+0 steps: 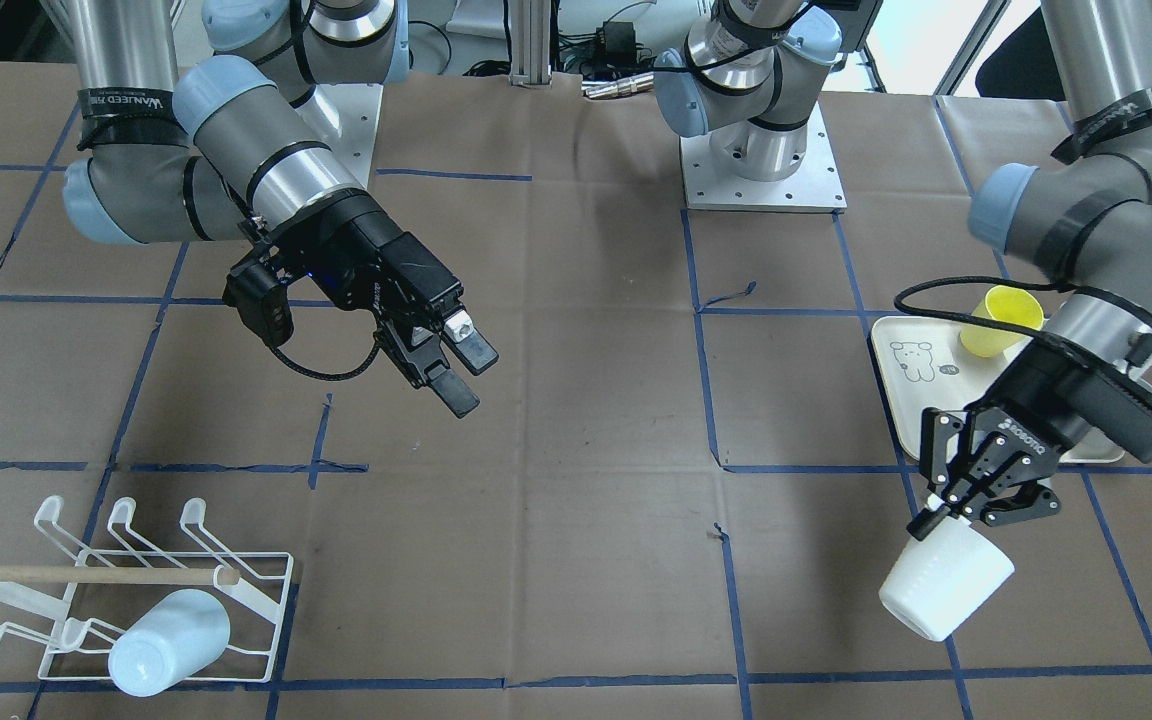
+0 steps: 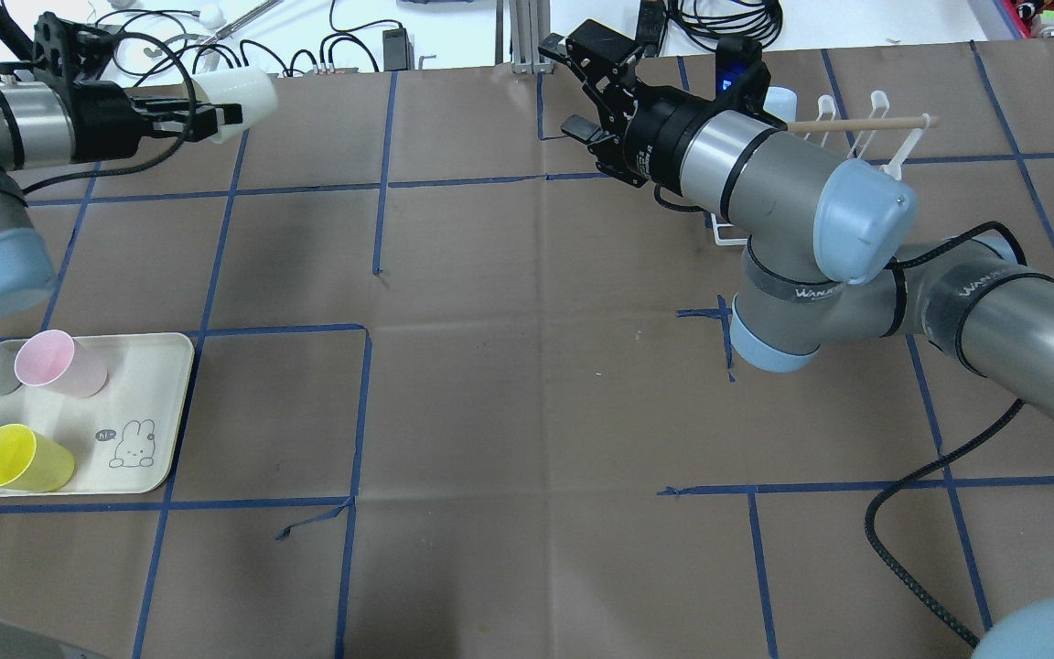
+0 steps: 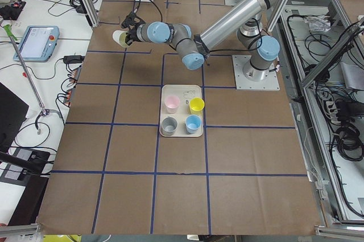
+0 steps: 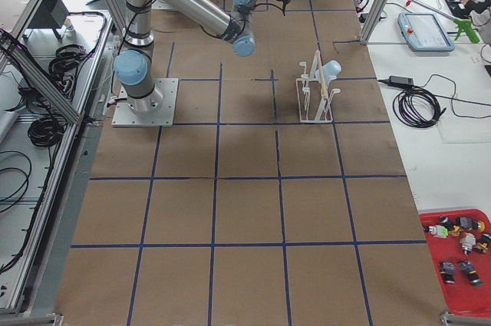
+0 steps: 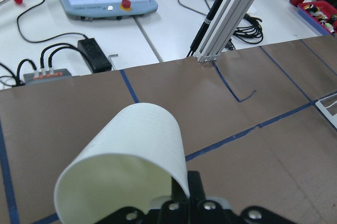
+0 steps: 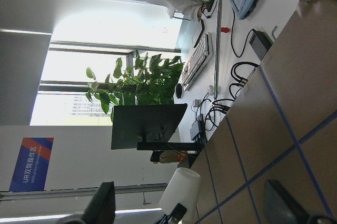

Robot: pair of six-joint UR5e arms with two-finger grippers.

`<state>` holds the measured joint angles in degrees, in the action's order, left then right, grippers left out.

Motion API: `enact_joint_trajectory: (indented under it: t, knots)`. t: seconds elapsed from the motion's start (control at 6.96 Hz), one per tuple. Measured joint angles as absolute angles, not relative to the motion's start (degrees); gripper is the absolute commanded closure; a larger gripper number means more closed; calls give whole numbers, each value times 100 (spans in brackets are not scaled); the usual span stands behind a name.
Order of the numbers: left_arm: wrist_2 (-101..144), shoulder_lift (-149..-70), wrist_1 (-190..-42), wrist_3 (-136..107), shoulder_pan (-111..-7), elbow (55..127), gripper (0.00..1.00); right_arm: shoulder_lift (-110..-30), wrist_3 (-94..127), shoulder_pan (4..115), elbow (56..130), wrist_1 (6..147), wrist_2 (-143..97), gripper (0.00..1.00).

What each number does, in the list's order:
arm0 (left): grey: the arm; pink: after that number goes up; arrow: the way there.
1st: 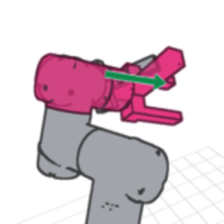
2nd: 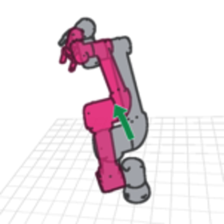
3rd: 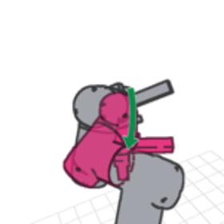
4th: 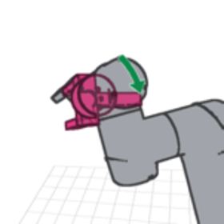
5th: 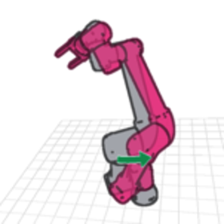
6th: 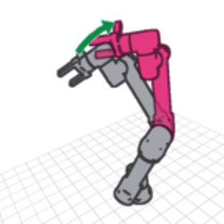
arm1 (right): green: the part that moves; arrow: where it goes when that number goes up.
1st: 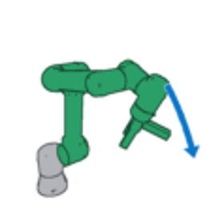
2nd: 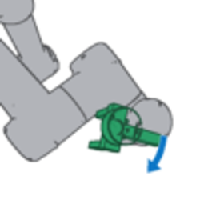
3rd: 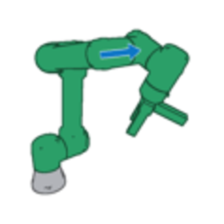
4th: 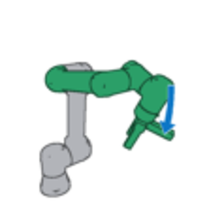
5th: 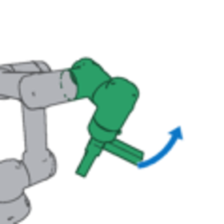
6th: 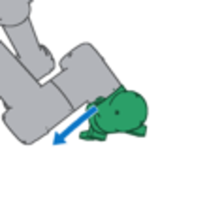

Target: Transfer IKEA cup to right arm and place on rack

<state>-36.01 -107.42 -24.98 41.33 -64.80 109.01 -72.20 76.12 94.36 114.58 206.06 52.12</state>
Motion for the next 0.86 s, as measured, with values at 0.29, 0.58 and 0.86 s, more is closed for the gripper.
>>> enact_joint_trajectory:
  t: [0.29,0.58,0.86]
  knots:
    - [-2471,-11086,-580,4075,-6638,11632,100,-7184,7743,9554,11536,20563,5298,1]
    - [-1546,-11625,963,3717,-6913,11825,100,-7158,8413,9738,11545,20662,5392,1]
    - [-1318,-11761,1830,2430,-7165,11876,99,-7124,8774,9989,11548,21026,5976,1]
